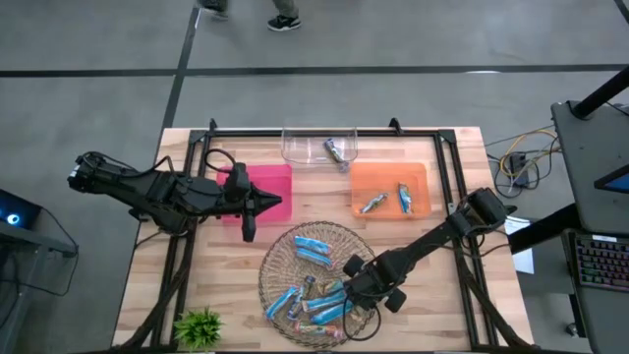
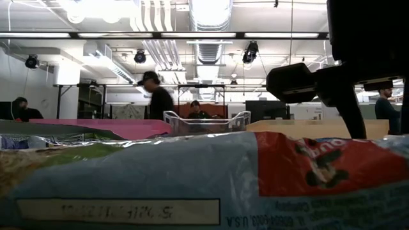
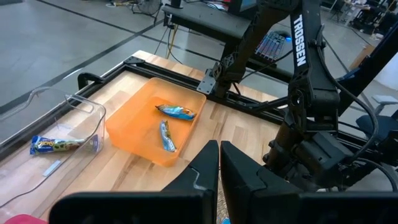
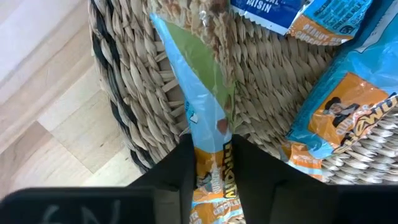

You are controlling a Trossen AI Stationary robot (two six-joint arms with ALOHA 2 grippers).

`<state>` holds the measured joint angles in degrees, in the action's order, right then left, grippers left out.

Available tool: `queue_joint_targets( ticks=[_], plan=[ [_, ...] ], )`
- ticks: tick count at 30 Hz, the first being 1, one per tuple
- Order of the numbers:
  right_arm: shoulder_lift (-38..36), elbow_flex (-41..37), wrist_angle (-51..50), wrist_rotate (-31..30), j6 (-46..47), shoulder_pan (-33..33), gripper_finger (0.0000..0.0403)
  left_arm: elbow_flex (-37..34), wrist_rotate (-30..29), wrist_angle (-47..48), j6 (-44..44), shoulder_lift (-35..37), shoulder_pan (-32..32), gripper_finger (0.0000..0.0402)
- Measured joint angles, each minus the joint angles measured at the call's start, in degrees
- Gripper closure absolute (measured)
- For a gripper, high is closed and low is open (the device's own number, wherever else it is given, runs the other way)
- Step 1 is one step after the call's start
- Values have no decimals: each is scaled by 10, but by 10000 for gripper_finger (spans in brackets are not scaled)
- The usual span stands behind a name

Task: Pick and place Granola Bars by type
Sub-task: Put the yellow granola bar into the yellow bin

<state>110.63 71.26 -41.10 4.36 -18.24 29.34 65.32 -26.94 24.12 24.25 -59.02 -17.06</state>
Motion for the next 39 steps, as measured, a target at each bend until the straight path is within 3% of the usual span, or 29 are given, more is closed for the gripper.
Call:
queue_joint_targets(
  ticks=[6,22,39],
  plan=[
    [0,0,0,0,-2,0,341,0,0,0,0,0,0,402],
    [-6,46,-56,2,8,0,344,0,0,0,0,0,0,402],
    [-137,150,-103,1,144,0,344,0,0,0,-2,0,0,402]
  ],
)
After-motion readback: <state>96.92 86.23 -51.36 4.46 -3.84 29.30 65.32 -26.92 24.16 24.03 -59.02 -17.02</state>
